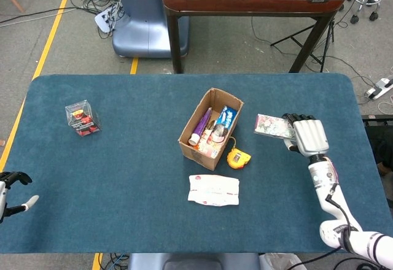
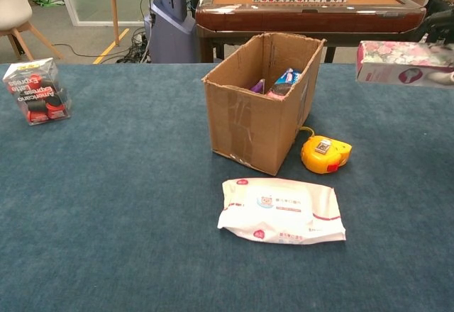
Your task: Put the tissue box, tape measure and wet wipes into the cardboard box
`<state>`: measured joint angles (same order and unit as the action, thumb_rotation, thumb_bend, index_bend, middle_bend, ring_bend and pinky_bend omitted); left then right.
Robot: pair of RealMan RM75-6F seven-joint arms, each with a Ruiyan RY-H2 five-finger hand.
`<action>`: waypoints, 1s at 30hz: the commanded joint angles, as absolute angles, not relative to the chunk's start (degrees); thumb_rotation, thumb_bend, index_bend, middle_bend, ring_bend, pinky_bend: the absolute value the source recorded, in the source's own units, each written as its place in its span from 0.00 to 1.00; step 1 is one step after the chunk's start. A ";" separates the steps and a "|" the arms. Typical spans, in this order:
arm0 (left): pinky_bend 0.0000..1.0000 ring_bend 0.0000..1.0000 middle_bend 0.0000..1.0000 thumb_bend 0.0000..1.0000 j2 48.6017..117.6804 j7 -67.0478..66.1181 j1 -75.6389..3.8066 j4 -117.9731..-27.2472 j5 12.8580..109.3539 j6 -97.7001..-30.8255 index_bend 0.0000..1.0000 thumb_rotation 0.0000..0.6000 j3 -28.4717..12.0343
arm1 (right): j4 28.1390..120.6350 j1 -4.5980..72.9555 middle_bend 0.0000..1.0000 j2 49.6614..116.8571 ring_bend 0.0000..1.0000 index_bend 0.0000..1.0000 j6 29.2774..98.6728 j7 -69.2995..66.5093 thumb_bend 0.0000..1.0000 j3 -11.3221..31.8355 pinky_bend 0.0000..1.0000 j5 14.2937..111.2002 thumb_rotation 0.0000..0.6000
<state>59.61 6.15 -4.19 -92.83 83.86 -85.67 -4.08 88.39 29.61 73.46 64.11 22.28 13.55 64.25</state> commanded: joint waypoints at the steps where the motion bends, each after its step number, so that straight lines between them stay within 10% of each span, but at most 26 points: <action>1: 0.49 0.39 0.52 0.13 59.67 5.95 -4.27 -92.89 83.85 -85.61 0.49 1.00 -4.09 | 94.72 28.38 0.44 68.05 0.37 0.32 67.56 28.55 0.41 11.49 0.39 68.62 1.00; 30: 0.49 0.39 0.52 0.13 59.59 5.82 -3.78 -92.58 82.86 -86.77 0.49 1.00 -4.80 | 93.32 42.20 0.44 70.30 0.37 0.32 63.01 44.02 0.41 15.10 0.39 75.27 1.00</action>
